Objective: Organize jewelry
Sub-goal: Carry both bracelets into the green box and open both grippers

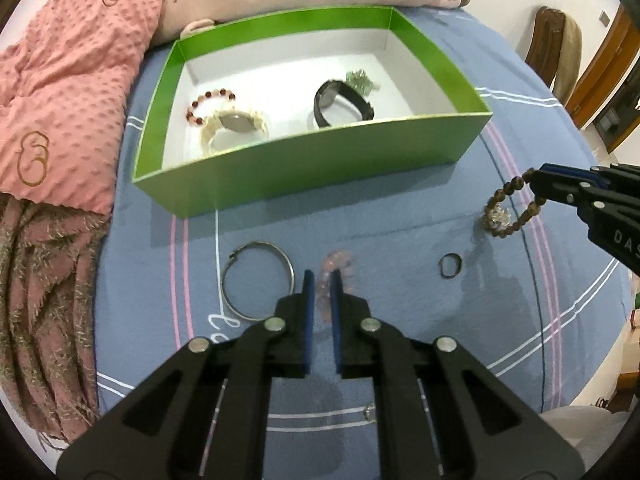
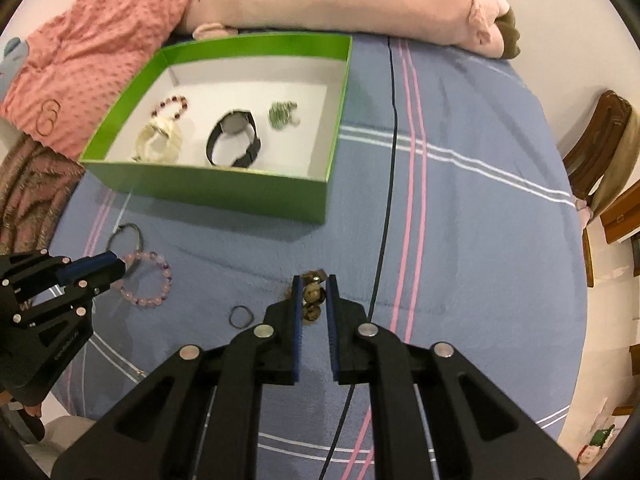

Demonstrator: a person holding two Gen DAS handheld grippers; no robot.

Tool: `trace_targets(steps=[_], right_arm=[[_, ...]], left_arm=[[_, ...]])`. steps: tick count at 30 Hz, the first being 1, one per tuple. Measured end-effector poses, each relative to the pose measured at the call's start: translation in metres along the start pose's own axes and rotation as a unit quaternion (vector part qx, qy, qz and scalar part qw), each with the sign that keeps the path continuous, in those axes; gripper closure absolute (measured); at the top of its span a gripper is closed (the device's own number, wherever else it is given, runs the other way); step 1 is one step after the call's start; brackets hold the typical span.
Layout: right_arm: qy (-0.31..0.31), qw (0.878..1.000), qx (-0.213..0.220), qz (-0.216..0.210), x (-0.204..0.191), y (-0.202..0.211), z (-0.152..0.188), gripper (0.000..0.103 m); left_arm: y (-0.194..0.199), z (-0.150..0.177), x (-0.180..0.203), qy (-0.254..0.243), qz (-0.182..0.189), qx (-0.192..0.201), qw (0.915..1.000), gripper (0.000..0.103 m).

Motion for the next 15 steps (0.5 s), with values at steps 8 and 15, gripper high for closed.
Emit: trace_targets(steps=[8,15], right_arm=[[-0.008,1.000,0.023,-0.008,0.007,0.019,-0.003,0.092],[-0.004,0.999,0.047,-0.011,0.003,0.041,-0.002,0.092]], left_arm=[[0.037,-0.002,0.000,0.009,0.001,0.032,0.9995,0.095],[0.067,-0.007,-0.005,0.017,-0.002,0.067,0.9976,0.095]])
Point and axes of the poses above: each gripper's, at about its wrist camera, not at the fingertips, and y roughly against the way its jaws point, x to its right, z to its underside, the point moved 7 cm from there along -y, roughly the way its jaws point, and after that the axes turned 15 degrees about -x, right-handed, at the moved point
